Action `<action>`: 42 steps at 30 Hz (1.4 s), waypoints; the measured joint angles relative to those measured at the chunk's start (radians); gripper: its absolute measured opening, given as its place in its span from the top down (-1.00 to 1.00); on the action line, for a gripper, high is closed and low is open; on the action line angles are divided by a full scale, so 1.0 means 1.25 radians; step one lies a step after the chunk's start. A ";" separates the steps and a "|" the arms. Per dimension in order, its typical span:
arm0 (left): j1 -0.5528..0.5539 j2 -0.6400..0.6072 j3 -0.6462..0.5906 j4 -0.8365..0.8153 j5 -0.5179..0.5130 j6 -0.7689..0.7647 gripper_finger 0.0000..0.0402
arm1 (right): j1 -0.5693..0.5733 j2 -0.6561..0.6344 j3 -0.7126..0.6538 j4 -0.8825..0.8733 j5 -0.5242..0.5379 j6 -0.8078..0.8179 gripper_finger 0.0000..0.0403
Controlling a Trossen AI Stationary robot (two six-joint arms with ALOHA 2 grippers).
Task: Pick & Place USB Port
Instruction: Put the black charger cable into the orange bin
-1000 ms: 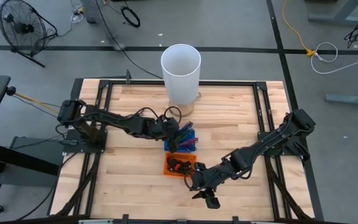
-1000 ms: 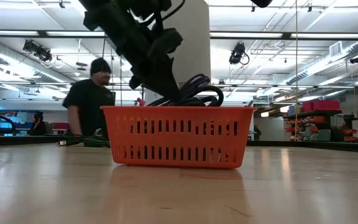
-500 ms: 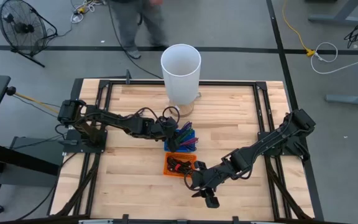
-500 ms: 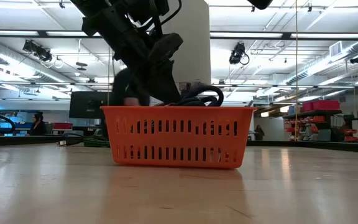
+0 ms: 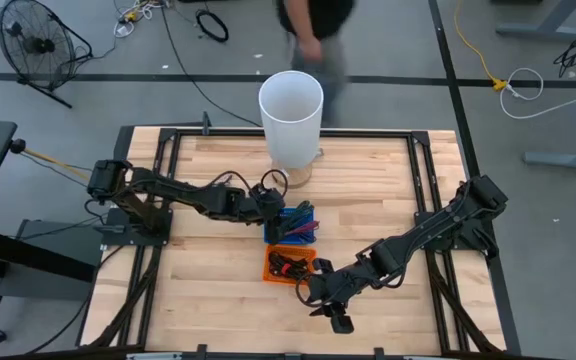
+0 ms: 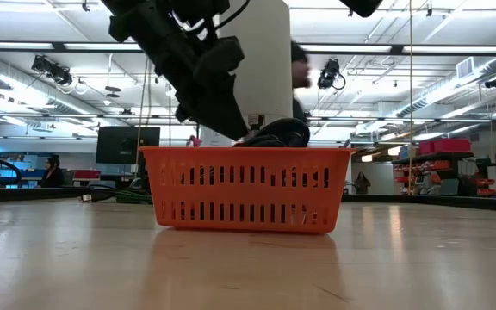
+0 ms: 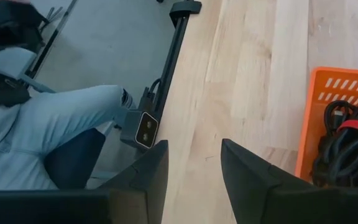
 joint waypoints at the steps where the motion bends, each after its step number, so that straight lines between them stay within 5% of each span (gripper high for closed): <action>1: -0.001 -0.010 0.000 -0.023 0.000 0.019 0.43 | 0.000 0.000 0.000 -0.003 0.000 0.000 0.28; 8: 0.006 -0.066 0.000 -0.337 -0.081 0.031 0.50 | 0.000 0.000 0.000 -0.065 0.000 0.011 0.28; 14: 0.068 -0.076 0.000 -0.448 -0.137 0.040 0.51 | 0.002 0.001 -0.034 -0.061 0.024 -0.001 0.28; 32: 0.352 -0.072 0.000 -0.577 0.042 0.112 0.50 | -0.006 0.001 -0.301 0.138 0.035 -0.045 0.28; 42: 0.413 -0.063 0.000 -0.598 0.086 0.103 0.22 | -0.023 0.001 -0.313 0.153 0.036 -0.045 0.28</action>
